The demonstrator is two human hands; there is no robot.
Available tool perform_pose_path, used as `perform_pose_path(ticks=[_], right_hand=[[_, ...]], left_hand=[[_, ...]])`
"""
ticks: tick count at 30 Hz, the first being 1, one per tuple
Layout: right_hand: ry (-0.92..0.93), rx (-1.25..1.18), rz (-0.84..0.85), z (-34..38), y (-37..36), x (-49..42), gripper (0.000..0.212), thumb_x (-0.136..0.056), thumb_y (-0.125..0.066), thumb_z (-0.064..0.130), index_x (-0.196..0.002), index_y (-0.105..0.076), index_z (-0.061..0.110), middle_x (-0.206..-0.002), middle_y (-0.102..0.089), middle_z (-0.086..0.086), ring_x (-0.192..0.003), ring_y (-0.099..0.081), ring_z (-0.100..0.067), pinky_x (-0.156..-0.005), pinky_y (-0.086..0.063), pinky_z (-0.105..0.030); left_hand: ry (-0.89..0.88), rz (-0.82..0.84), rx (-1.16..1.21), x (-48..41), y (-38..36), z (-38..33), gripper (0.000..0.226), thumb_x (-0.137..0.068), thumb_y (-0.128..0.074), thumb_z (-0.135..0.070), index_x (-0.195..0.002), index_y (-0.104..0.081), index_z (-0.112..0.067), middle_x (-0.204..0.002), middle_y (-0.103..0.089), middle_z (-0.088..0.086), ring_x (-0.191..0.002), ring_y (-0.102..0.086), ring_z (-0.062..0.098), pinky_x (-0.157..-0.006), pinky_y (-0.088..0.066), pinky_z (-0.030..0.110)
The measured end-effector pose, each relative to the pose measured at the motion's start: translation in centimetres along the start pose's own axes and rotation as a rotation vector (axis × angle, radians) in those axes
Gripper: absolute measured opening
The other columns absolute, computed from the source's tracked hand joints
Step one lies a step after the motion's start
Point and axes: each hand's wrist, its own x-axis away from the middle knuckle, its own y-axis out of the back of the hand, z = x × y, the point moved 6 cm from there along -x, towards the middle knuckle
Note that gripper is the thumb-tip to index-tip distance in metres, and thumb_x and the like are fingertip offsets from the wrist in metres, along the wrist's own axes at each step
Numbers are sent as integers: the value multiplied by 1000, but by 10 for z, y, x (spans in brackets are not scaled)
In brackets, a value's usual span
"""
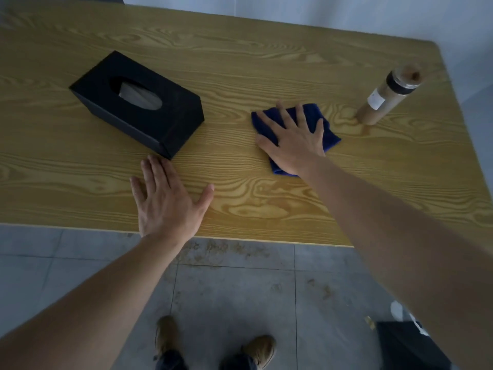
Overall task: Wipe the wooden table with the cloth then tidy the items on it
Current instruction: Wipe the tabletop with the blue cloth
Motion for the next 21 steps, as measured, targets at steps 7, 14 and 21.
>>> perform_pose_path(ticks=[7, 14, 21], right_hand=[[93, 12, 3, 20, -15, 54, 63, -98, -7, 78, -158, 5, 61, -175, 10, 13, -161, 15, -27, -125, 4, -64], [164, -4, -12, 39, -30, 106, 58, -106, -10, 65, -162, -1, 53, -175, 1, 15, -161, 12, -19, -129, 3, -48], [246, 12, 27, 49, -45, 151, 57, -110, -11, 55, -165, -4, 42, -174, 3, 16, -160, 12, -9, -130, 2, -40]], left_hand=[[3, 0, 30, 1, 1, 1, 118, -89, -8, -89, -164, 6, 2, -174, 6, 22, -162, 7, 33, -130, 0, 56], [-2, -19, 82, 2, 3, 2, 118, -89, -12, -88, -164, 3, 2, -174, 5, 21, -162, 6, 33, -130, 1, 56], [-21, -51, 193, 5, 4, 5, 113, -93, -22, -83, -165, 0, 1, -175, 1, 21, -162, 5, 32, -131, 2, 54]])
